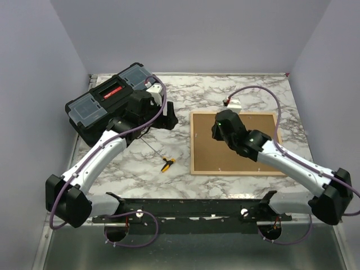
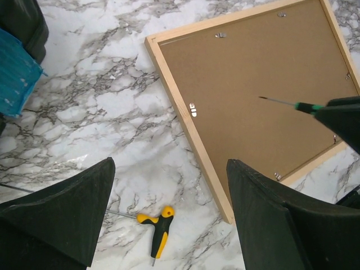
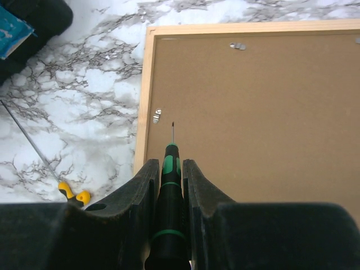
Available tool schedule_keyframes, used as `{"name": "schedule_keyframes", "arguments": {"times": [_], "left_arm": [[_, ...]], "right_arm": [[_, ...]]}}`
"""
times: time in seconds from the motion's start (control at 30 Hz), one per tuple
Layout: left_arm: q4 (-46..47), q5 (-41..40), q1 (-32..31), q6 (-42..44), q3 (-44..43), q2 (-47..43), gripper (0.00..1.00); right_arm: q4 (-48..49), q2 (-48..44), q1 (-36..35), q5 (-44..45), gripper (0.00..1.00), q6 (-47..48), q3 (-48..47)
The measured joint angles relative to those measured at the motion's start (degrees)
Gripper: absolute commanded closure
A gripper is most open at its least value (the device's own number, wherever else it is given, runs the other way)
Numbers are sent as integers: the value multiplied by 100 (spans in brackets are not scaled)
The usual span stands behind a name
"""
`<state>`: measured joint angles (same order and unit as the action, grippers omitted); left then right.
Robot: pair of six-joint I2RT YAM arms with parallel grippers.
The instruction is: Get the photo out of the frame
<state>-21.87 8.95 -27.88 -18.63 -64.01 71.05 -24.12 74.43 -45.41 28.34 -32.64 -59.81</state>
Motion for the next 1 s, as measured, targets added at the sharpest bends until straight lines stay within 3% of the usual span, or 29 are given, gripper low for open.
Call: {"name": "schedule_keyframes", "arguments": {"times": [0.2,0.43,0.73,0.83,1.0], "left_arm": [[39,33,-315,-474,-4,643,20],[-168,-557,-1399,-1598,-28,1690,21],[-302,-1419,-2658,-4747,1272,1639,16],[-776,-1421,-3008,-5792,1088,1788,16],[-1220,-953,-3051,-7154,525,2468,17]], "right_arm": [[-11,-1193,2,369,99,155,549],[-118,-1829,2,483,99,177,841],[-280,-2396,2,505,99,181,1209],[-291,-2500,2,511,99,179,1244],[-315,-2726,2,514,99,179,1373]]}}
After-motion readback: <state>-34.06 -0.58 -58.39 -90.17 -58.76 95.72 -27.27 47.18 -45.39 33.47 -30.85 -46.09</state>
